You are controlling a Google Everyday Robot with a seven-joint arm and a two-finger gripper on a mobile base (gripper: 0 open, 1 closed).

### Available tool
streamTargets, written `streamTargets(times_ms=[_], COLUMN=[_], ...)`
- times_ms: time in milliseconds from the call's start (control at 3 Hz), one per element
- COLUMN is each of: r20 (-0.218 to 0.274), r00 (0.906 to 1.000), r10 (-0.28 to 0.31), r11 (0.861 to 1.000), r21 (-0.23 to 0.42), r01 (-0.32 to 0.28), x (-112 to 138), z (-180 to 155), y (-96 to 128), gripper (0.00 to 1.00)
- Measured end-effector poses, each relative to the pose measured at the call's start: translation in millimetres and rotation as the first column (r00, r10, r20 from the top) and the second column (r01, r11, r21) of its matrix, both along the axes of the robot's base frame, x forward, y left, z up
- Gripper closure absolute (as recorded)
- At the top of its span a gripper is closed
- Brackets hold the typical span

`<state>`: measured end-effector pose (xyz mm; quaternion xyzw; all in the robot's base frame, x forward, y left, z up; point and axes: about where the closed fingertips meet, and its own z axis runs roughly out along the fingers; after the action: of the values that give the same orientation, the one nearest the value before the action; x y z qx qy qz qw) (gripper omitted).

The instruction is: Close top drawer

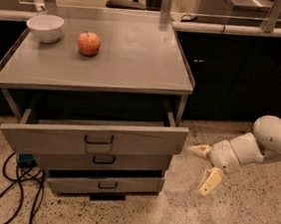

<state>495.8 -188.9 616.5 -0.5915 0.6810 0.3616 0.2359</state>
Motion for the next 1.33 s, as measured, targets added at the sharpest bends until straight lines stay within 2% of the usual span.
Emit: streamTargets(times_ms=[333, 667, 1000, 1333], r20=[-0.022, 0.008, -0.001, 0.020], r00=[0.9958, 0.9738, 0.9725, 0.9776], r10=[0.089, 0.227, 0.233, 0.210], r11=[0.995, 0.967, 0.965, 0.971], r21=[-0.052, -0.120, -0.123, -0.124], r01=[-0.090, -0.225, -0.231, -0.206], x=[-20, -59, -64, -25], z=[6, 21, 20, 12], y=[13, 30, 32, 27], gripper=[0.00, 0.00, 0.00, 0.00])
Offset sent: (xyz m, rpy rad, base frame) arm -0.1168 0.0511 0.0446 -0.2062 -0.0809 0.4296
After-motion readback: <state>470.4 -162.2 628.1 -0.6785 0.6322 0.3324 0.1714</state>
